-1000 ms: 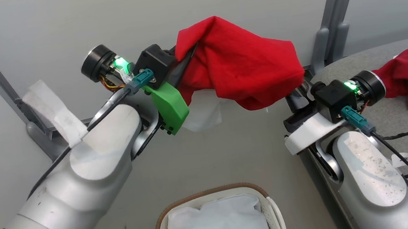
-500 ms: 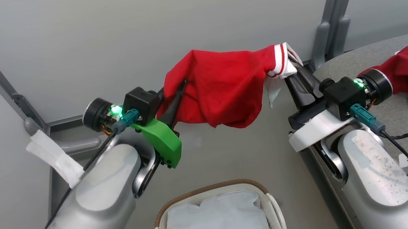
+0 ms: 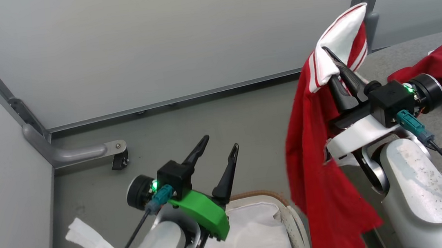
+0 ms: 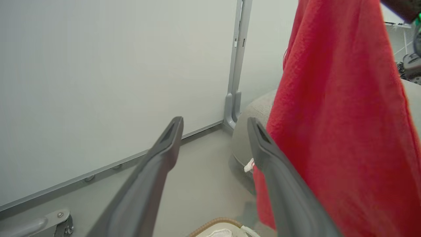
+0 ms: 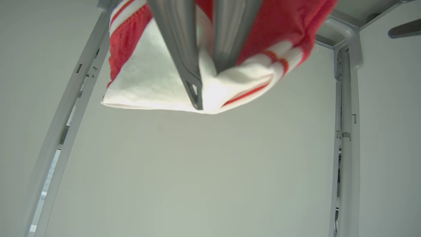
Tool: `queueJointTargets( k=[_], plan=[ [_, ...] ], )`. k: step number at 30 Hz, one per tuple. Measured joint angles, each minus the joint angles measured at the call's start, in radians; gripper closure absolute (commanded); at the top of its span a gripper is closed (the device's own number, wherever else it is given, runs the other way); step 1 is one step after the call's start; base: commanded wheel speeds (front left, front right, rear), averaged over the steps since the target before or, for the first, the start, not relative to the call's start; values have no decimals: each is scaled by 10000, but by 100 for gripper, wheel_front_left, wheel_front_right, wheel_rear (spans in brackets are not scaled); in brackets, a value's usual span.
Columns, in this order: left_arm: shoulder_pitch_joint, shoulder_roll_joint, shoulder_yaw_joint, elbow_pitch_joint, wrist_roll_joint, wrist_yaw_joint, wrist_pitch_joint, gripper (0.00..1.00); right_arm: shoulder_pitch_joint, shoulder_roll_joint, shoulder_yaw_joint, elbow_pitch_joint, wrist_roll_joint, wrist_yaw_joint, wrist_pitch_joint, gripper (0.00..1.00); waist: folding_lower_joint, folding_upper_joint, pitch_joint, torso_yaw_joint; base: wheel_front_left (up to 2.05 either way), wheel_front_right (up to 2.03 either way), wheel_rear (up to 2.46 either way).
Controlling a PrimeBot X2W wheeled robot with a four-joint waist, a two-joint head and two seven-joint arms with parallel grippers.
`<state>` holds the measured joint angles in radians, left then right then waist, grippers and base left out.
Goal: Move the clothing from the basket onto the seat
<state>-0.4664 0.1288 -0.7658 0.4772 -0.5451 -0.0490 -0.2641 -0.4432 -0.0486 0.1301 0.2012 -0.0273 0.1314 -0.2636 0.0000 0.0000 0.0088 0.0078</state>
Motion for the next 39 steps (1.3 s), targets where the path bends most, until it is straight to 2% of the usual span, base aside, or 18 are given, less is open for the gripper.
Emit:
queueJointTargets(
  k=[8, 17, 22, 28, 39],
  plan=[
    [1478, -431, 978, -265, 911, -380, 0, 0, 220, -2, -587, -84, -197, -2, 2, 100, 0, 0, 36, -111, 0, 0, 0],
    [2005, -662, 1601, -412, 1649, -648, 0, 0, 235, 0, -1162, -98, -376, -2, 2, 100, 0, 0, 46, -224, 0, 0, 0],
    [2154, -744, 1718, -518, 1875, -711, 0, 0, 165, -2, -1392, -161, -631, 0, 0, 100, 0, 0, 75, -514, 0, 0, 0],
    [2246, -771, 1904, -754, 2063, -744, -2, 0, -215, -2, -1413, -286, -945, 0, 0, 100, 0, 0, 184, -1224, 0, 0, 0],
    [1984, -800, 1797, -1137, 2305, -786, -4, 0, -448, -29, -1379, -23, -1327, 0, 0, 100, 1, 1, 622, -3196, 0, 0, 0]
  ],
)
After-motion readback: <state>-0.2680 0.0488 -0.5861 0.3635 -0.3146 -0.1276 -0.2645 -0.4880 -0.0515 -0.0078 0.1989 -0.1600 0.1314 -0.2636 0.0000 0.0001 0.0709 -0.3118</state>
